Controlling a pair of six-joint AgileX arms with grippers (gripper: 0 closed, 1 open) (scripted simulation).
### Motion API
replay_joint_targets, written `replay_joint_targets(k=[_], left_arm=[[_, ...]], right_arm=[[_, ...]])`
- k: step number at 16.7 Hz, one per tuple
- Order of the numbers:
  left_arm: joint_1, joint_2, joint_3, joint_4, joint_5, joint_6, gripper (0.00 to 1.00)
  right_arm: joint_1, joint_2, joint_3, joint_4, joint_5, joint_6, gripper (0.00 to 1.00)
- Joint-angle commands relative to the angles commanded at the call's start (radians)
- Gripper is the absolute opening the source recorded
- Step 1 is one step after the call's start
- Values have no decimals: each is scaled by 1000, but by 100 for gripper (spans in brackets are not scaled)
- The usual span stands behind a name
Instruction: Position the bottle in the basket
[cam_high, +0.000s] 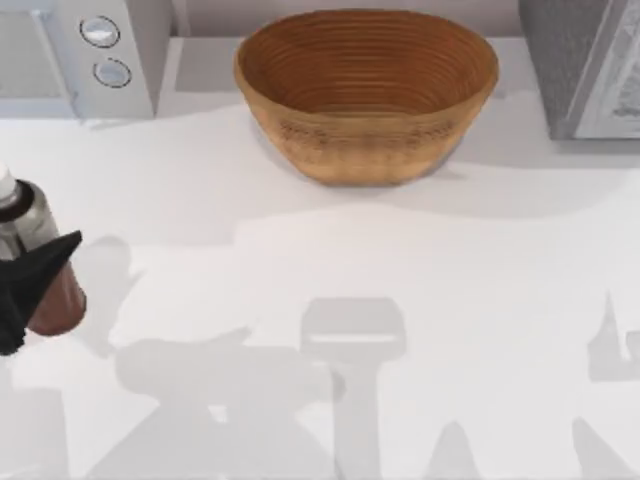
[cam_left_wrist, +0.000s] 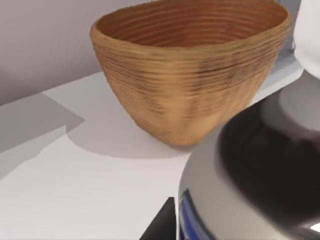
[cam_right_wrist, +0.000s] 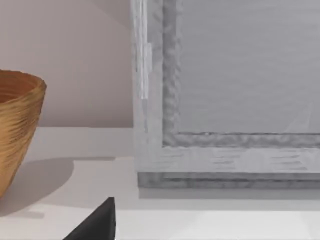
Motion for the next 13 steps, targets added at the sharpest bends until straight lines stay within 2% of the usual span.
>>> replay_joint_targets(k=[3,6,13], left_arm=[[100,-178,-17,-191,90,44,0],[159,-274,-26,-287,144,71,0],[156,-274,-13,-297,139,74,0]], right_arm=[[0,0,0,0,0,0,100],[0,0,0,0,0,0,100],[0,0,0,0,0,0,100]])
